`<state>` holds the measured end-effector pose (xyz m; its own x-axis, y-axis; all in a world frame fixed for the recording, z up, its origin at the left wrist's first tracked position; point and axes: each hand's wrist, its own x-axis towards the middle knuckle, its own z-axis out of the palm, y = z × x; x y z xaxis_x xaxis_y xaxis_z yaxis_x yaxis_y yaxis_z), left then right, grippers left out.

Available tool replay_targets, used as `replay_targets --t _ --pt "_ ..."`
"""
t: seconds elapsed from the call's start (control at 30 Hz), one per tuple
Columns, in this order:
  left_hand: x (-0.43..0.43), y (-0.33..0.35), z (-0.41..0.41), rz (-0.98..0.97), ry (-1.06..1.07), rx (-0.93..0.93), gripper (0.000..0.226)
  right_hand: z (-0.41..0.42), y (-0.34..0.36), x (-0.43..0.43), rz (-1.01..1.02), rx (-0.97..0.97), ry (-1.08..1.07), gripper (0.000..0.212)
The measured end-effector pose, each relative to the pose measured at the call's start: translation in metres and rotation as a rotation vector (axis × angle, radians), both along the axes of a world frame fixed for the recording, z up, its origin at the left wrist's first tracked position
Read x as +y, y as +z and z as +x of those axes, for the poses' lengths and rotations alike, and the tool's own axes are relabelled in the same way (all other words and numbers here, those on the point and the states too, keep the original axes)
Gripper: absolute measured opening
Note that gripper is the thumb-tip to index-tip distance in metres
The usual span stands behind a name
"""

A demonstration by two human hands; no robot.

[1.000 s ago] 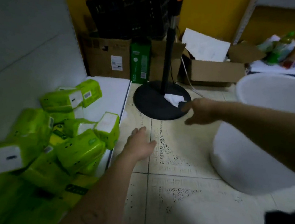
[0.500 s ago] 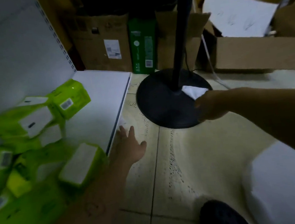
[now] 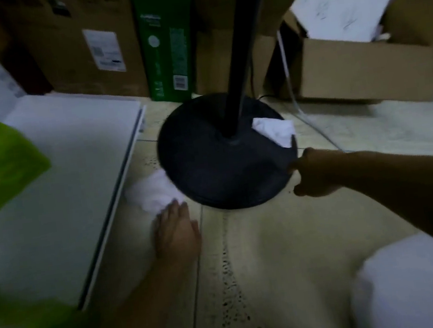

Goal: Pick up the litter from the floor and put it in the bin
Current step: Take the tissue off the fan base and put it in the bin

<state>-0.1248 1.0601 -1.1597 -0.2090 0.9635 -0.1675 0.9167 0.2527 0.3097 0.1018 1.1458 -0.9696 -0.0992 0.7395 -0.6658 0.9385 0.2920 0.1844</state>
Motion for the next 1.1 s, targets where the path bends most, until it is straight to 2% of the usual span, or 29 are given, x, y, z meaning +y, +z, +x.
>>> replay_targets --t 0.07,0.1,0.2,0.27,0.37,0.47,0.5,0.57,0.63,0.73,0.8,0.87,1.0,1.1 --pt "-0.004 0.001 0.015 0.028 -0.164 -0.101 0.047 0.005 0.009 0.014 0.013 0.013 -0.027 0.045" --pt "-0.005 0.003 0.017 0.032 -0.176 -0.163 0.041 0.008 0.012 0.021 0.02 -0.002 -0.026 0.045" --pt "-0.004 0.006 0.013 0.035 -0.092 -0.387 0.018 0.009 0.002 0.05 0.032 -0.018 -0.09 0.046" --pt "0.002 0.001 0.008 -0.003 -0.036 -0.5 0.008 0.002 -0.018 0.071 0.064 0.095 -0.14 0.054" --pt "0.012 0.001 -0.001 -0.036 0.015 -0.644 0.023 -0.013 -0.052 0.089 0.119 0.233 -0.198 0.07" --pt "0.011 0.003 -0.001 0.043 -0.015 -0.719 0.009 -0.014 -0.087 0.094 0.059 0.218 -0.346 0.078" --pt "0.011 0.003 -0.001 0.066 -0.02 -0.72 0.02 -0.015 -0.092 0.093 0.055 0.226 -0.368 0.079" --pt "0.008 0.003 0.003 0.06 0.025 -0.743 0.025 -0.015 -0.094 0.092 0.102 0.282 -0.415 0.072" --pt "0.01 0.0 0.007 0.021 0.091 -0.731 0.011 -0.019 -0.09 0.089 0.113 0.28 -0.444 0.063" --pt "0.011 0.003 0.013 -0.034 0.127 -0.615 0.018 -0.029 -0.068 0.069 -0.006 0.221 -0.356 0.044" --pt "0.009 0.015 0.017 -0.044 0.182 -0.707 0.016 -0.041 -0.04 0.056 -0.077 0.247 -0.29 0.035" --pt "0.003 0.036 0.027 -0.009 0.22 -0.71 0.012 -0.048 -0.007 0.046 -0.156 0.288 -0.235 0.032" --pt "0.002 0.101 0.058 0.15 0.179 -0.755 0.01 -0.032 0.067 0.048 -0.032 0.387 -0.237 0.021" --pt "0.016 0.166 0.084 0.228 0.119 -0.874 0.009 -0.003 0.13 0.034 -0.012 0.454 -0.306 0.037"
